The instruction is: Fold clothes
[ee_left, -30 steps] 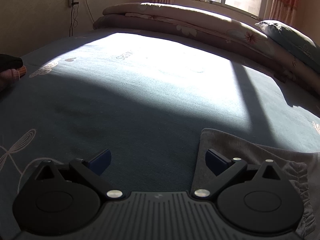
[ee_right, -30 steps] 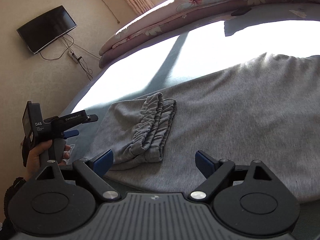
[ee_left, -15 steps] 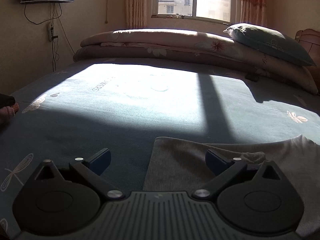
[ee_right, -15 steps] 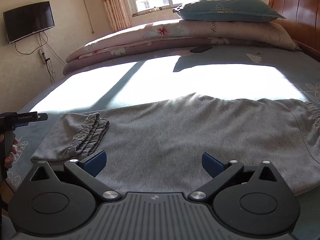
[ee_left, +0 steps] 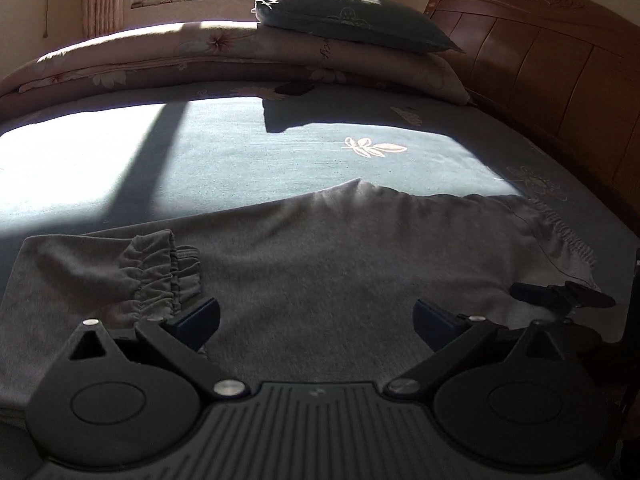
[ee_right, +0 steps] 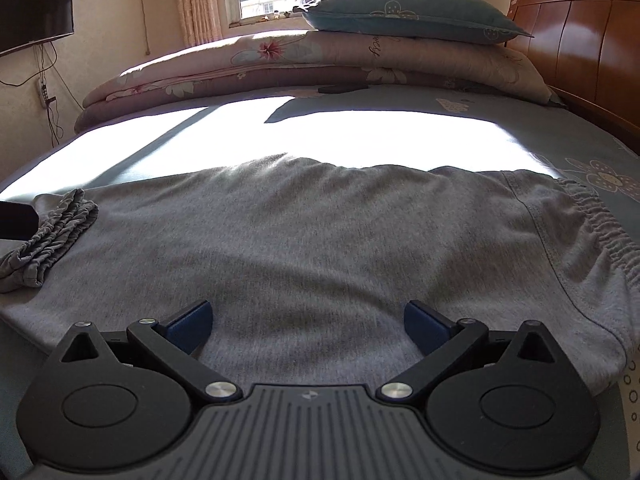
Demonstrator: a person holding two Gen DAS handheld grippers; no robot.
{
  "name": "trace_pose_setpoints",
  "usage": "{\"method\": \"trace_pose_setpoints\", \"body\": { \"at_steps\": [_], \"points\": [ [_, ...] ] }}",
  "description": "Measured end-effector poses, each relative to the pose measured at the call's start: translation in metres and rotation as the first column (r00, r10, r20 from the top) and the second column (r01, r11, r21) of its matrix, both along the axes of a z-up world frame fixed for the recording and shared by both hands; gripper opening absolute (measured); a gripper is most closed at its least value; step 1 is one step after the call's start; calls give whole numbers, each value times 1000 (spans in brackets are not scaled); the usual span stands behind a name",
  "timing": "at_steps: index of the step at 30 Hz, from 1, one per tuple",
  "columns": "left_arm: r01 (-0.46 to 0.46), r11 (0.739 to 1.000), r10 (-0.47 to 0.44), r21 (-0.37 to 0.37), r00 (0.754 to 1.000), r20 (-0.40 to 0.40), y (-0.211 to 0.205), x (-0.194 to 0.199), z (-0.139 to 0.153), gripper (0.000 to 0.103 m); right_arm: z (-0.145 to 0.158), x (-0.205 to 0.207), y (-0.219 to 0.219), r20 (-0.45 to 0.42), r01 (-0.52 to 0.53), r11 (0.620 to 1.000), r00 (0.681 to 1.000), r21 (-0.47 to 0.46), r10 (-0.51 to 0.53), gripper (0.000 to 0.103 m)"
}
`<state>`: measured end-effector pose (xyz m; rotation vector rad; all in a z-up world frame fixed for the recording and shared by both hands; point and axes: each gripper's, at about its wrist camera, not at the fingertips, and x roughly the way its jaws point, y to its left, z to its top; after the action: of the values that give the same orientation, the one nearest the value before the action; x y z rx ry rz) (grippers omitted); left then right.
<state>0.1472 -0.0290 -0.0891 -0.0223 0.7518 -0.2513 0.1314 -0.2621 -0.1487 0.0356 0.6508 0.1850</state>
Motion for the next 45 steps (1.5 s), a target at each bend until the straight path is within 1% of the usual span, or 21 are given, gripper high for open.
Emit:
{"method": "trace_pose_setpoints", "body": {
  "at_steps": [2, 4, 5, 7, 10, 12, 14, 16, 18, 20, 22, 23, 26, 31, 35, 36, 38, 39, 41, 44, 45],
  "points": [
    [-17, 1000, 17, 1, 998, -61, -9, 5, -17, 102, 0, -2, 3, -4, -18, 1000, 1000, -23, 18, 103],
    [-46, 999, 43, -21, 993, -113, -8, 10, -31, 102, 0, -5, -2, 2, -37, 999, 999, -3, 37, 103],
    [-63, 998, 59, -28, 991, -121, -7, 10, -36, 102, 1, -5, -4, 5, -45, 999, 999, 7, 45, 103],
    [-76, 997, 73, -28, 991, -108, -5, 9, -42, 102, 2, -6, -8, 12, -61, 998, 998, 27, 61, 103],
    [-59, 998, 61, 19, 993, -99, -10, 9, -45, 102, 7, -9, -11, 29, -51, 998, 998, 46, 50, 103],
    [-61, 997, 65, 42, 994, -92, -14, 8, -46, 102, 15, -17, -18, 83, -42, 995, 996, 88, 35, 103],
    [-77, 996, 81, 45, 993, -84, -16, 7, -46, 102, 24, -21, -30, 143, -11, 992, 990, 128, -8, 103],
    [-91, 995, 94, 39, 993, -73, -16, 6, -46, 102, 26, -17, -47, 130, 48, 981, 989, 188, -74, 103],
    [-87, 995, 90, 45, 994, -65, -16, 6, -46, 102, 20, -11, -64, 52, 128, 965, 988, 230, -144, 103],
    [-87, 995, 89, 37, 994, -59, -15, 6, -47, 102, 15, -5, -81, -25, 208, 943, 978, 261, -209, 103],
    [-83, 996, 85, 28, 995, -60, -14, 5, -47, 102, 12, -9, -91, -21, 268, 944, 963, 191, -269, 103],
    [-86, 996, 87, 16, 994, -62, -12, 7, -47, 102, 12, -12, -93, -3, 270, 946, 962, 179, -274, 103],
    [-100, 995, 99, -11, 993, -59, -9, 8, -46, 102, 11, -18, -103, 6, 251, 941, 966, 225, -259, 103],
    [-104, 994, 105, 36, 994, -33, -17, 6, -49, 102, 9, -15, -105, -4, 244, 940, 968, 239, -250, 103],
    [-127, 992, 127, 20, 992, -24, -16, 6, -50, 102, 6, -10, -99, -15, 216, 954, 976, 207, -218, 103],
    [-125, 992, 126, 31, 992, -32, -18, 7, -49, 102, 6, -10, -97, -13, 211, 958, 977, 192, -213, 103],
    [-109, 991, 115, 82, 991, -73, -25, 12, -43, 102, 6, -10, -93, -9, 206, 964, 978, 165, -208, 103],
    [-91, 992, 98, 90, 992, -83, -29, 13, -39, 102, 6, -10, -93, -9, 206, 965, 978, 165, -208, 103],
    [-40, 994, 46, 103, 998, -53, -40, 15, -30, 102, 6, -11, -98, -11, 211, 957, 977, 197, -213, 103],
    [4, 986, -6, 167, 1000, 14, -62, 23, -18, 102, 7, -13, -104, -13, 218, 945, 975, 245, -221, 103],
    [13, 985, -16, 170, 1000, 18, -67, 28, -17, 102, 7, -13, -105, -14, 219, 940, 975, 260, -224, 103]
  ]
}}
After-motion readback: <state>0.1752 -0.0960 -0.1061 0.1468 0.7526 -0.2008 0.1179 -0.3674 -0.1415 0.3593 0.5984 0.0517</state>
